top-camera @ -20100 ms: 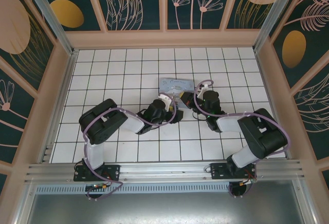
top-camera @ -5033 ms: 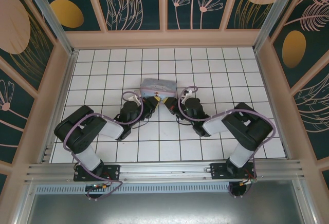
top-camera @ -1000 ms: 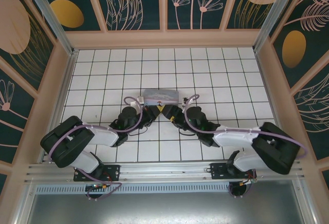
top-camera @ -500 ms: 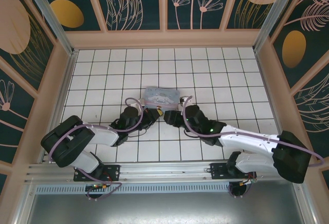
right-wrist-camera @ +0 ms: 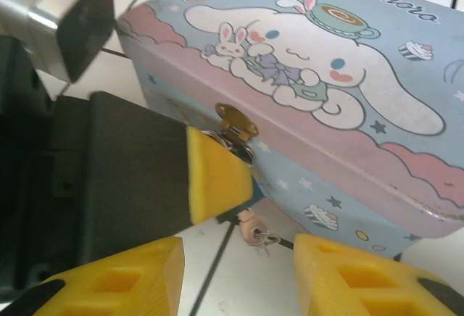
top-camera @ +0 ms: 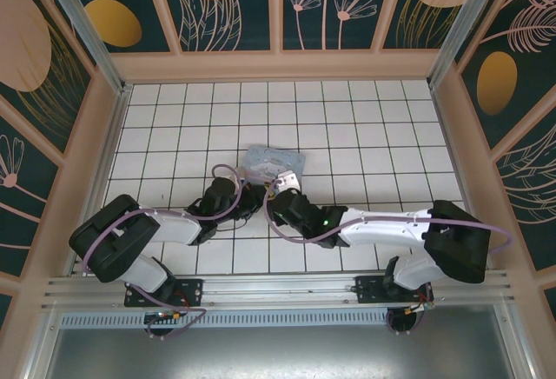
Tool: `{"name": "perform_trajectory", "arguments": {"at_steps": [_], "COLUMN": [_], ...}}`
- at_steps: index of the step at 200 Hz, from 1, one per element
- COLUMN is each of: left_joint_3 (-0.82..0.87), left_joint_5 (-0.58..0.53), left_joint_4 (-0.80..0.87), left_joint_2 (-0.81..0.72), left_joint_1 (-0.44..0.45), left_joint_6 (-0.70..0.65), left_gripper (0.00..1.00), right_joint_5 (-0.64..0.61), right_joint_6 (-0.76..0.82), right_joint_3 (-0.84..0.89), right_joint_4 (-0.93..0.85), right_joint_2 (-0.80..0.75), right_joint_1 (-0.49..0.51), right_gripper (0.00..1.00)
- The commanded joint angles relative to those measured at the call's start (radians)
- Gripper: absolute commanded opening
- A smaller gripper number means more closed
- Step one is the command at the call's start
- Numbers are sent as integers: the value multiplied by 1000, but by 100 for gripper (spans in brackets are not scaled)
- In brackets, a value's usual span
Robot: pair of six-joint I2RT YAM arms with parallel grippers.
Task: Unlock a padlock with a key
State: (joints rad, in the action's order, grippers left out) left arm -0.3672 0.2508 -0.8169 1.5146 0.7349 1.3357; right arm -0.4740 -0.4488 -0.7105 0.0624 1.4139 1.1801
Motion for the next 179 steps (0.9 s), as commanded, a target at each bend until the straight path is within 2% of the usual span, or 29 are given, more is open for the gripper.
{"name": "perform_trajectory", "arguments": {"at_steps": [1,33,61,90,138,179], "left_joint_3": [-30,-35,-42,-48,-48,-47], "left_joint_5": [33,37,42,45,47,49], "left_joint_4": [-59,-57,-56,-56,-51,-51], "left_joint_2": [-17,-13,-6,-4,-9,-9], "left_joint_1": [5,5,5,6,5,6], "left_joint_6": [-12,-16,-18,-17,-17,-19], "left_gripper": [0,0,0,0,0,0], "right_joint_5": [-65,-48,-22,-13,-73,-116], "right_joint_6": [14,-3,13,40,92,117], "right_joint_3": [32,109,129,112,45,5], "right_joint_4": [-31,15,11,1,-14,-9], "right_joint_2": [-17,-121,-141,-88,40,89], "right_joint_1": [6,6,6,14,28,26], "right_gripper": [43,43,42,42,42,42]}}
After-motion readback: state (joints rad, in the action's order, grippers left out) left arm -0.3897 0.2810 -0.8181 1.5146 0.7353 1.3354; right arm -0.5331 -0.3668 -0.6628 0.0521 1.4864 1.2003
